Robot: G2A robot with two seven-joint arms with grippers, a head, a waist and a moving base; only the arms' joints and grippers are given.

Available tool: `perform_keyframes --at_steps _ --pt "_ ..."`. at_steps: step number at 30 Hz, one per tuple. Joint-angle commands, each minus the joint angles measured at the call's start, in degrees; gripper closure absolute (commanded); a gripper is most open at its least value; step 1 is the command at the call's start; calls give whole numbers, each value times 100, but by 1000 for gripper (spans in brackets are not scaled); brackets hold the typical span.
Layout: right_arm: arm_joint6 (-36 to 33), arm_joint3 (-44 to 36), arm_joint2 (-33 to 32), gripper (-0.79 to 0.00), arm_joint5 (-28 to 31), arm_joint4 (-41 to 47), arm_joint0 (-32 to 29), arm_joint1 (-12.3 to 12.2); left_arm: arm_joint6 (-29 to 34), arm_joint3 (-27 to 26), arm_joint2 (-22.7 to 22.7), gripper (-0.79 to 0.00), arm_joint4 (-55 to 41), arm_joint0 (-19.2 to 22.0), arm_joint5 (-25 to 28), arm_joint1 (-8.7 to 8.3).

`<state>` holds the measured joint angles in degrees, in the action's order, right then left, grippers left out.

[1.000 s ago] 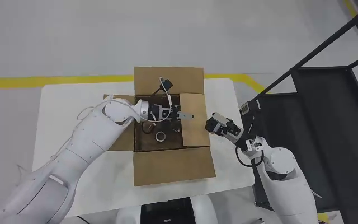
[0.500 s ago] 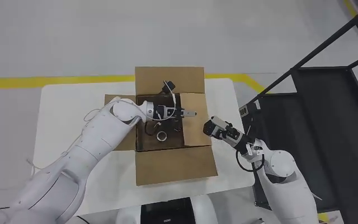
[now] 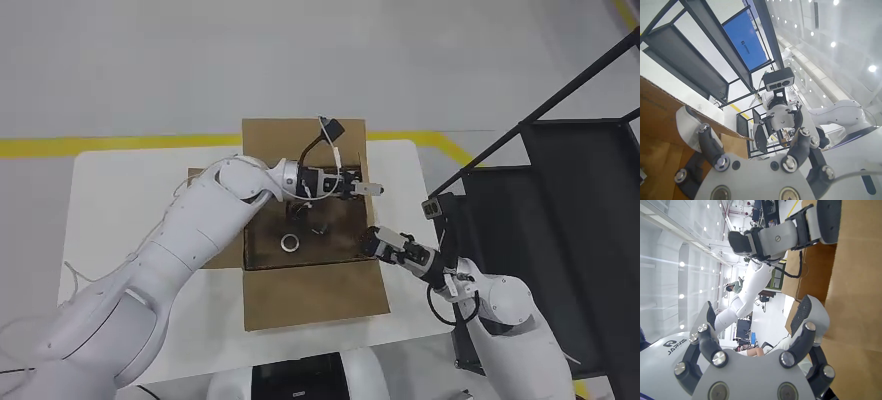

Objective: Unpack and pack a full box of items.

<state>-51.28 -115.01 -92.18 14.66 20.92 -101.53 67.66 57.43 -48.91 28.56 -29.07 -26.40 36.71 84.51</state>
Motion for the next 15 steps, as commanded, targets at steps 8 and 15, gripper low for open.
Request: perform_keyframes --at_steps 8,15 --pt "739 154 -125 -785 -517 -873 -152 -39 -34 704 -331 -785 -235 349 176 648" --pt "1395 282 -222 -785 -524 -1009 -288 -34 333 1394 -238 -785 -418 516 561 861"
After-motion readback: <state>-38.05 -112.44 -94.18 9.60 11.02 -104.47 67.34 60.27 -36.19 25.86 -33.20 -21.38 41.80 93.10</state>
